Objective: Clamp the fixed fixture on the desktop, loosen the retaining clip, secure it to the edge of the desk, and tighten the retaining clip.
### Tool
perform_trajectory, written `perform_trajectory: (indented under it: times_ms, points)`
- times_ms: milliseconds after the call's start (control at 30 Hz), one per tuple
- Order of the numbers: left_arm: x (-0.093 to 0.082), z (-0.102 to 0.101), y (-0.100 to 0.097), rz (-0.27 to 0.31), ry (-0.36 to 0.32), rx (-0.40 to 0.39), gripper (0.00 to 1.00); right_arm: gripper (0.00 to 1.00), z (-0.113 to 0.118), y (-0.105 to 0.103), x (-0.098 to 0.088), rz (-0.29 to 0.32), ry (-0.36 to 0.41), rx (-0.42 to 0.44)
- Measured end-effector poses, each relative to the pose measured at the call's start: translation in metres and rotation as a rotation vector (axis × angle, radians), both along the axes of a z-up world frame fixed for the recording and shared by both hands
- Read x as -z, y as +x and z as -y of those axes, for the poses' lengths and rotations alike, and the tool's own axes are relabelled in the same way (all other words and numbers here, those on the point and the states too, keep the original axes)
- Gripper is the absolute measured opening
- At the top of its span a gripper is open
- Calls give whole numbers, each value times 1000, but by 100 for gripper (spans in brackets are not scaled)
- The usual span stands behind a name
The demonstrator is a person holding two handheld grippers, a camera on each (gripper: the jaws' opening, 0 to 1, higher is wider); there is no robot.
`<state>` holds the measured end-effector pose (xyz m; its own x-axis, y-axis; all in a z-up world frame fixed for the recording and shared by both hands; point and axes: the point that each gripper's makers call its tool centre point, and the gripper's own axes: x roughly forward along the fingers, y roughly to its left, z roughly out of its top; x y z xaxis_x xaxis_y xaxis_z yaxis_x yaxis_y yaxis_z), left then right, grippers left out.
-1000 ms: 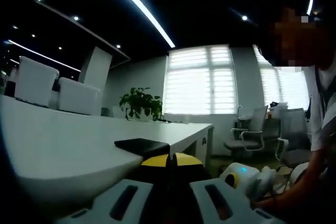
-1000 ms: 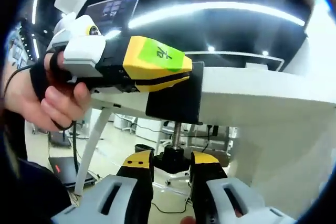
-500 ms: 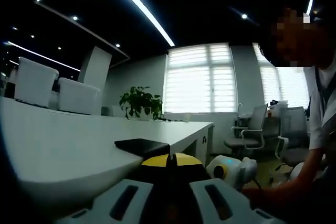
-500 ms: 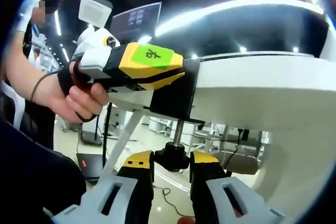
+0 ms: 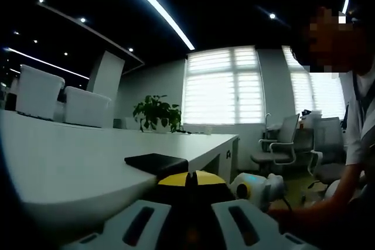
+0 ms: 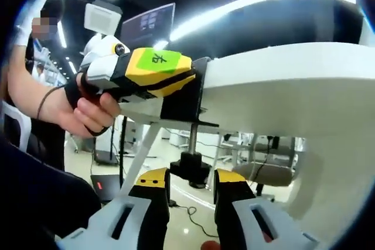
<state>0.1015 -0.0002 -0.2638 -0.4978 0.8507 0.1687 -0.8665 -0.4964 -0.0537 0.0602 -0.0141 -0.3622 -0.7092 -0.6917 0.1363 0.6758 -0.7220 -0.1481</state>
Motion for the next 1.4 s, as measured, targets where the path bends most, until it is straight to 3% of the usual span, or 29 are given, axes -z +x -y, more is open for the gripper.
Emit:
perform_trajectory:
  times_ms: [133, 167, 233, 300, 367, 433, 467, 533, 667, 900, 1067, 1300, 1400]
  points:
    - [0, 1, 0, 1, 15, -4, 1, 29, -4, 12, -1, 32, -15, 146]
    - [-1, 1, -1, 4, 21, -4, 1, 29, -8, 10, -8, 29, -6, 234]
    - [-1, 1, -1, 3, 24, -5, 1, 29, -5, 9, -28, -58, 48, 316]
    - [-1, 2, -2, 1, 19, -10, 1, 33, -6, 5, -30, -31, 68, 403]
    - [-1, 2, -1, 2, 18, -11, 1, 30, -4, 5, -37, -23, -29, 402]
    - [-1, 2, -1, -2, 12, -13, 1, 30, 0, 2, -34, 24, -64, 397]
    - [-1, 2, -1, -3, 8, -13, 1, 30, -1, 0, -30, 52, -67, 413]
    - [0, 2, -2, -3, 7, -12, 1, 31, -5, -6, -28, 42, -61, 450]
    - [0, 2, -2, 0, 20, -10, 1, 32, -2, -12, -19, 79, -58, 448]
    - [2, -3, -5, 2, 16, 0, 1, 25, 7, -11, -14, 62, 1, 446]
    - [2, -3, -4, 2, 22, 4, 1, 25, 7, -10, -15, 33, -2, 359]
    - [4, -2, -7, 2, 13, 10, 1, 24, 11, -5, -16, -69, -15, 46]
    - [4, -2, -6, 2, 12, 10, 1, 24, 12, -3, -17, -64, -10, -83]
